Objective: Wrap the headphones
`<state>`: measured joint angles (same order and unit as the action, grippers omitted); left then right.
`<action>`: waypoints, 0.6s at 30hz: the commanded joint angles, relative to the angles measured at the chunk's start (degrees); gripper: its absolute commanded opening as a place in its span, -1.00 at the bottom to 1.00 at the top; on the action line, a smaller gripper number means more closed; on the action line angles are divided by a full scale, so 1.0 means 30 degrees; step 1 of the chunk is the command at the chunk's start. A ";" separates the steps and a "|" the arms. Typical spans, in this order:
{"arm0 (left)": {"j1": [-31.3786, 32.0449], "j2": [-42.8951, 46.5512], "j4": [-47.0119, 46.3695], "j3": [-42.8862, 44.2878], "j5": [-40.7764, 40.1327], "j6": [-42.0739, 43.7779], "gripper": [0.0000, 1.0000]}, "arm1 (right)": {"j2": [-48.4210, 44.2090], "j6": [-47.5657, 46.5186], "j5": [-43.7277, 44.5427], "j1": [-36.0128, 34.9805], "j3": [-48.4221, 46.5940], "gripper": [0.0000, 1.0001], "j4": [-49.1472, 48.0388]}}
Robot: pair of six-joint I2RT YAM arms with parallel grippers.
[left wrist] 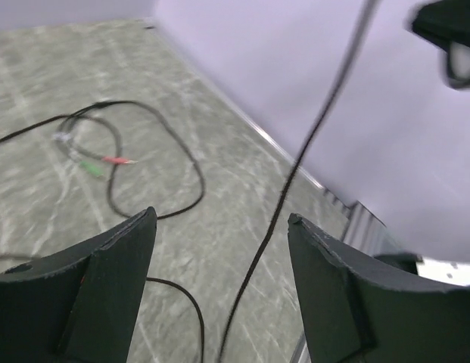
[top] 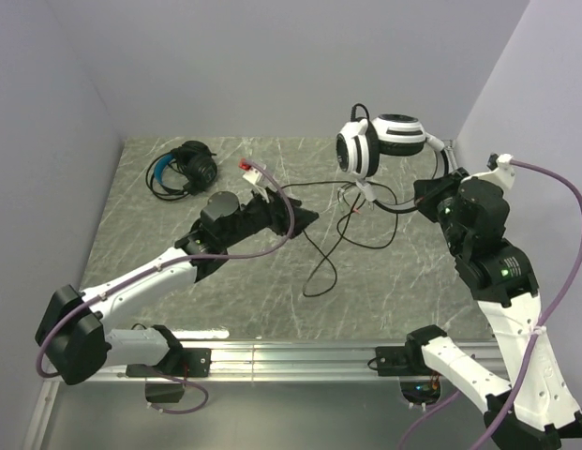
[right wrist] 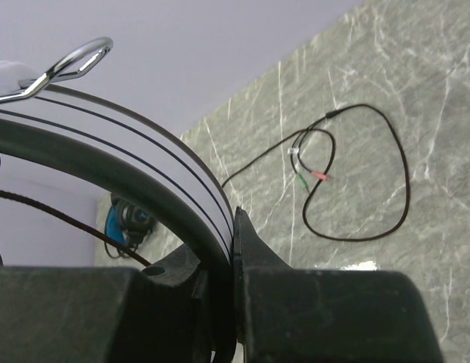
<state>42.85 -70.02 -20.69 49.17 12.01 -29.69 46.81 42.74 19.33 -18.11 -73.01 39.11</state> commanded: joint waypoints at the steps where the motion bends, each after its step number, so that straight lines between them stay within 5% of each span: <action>1: 0.0042 -0.0360 -0.3702 -0.0273 0.3491 0.0783 0.52 | -0.0075 0.0870 -0.0993 0.0089 -0.0915 -1.00 -0.1496; 5: 0.0013 -0.1939 -0.5467 0.0216 0.6298 0.1897 0.38 | 0.0217 0.0754 -0.1346 0.0089 -0.1881 -1.00 -0.1056; 10: 0.0101 -0.5367 -0.7866 0.1422 0.9411 0.0877 -0.12 | 0.0774 0.0636 -0.1785 0.0060 -0.3025 -1.00 -0.0675; 18: 0.0628 -0.7625 -0.8924 0.3091 0.9910 -0.0034 -0.11 | 0.1507 0.0870 -0.2167 0.0060 -0.3699 -1.00 -0.0733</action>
<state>43.83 -92.66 -40.80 53.82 37.98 -28.56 50.94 42.85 13.91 -18.11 -80.73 41.80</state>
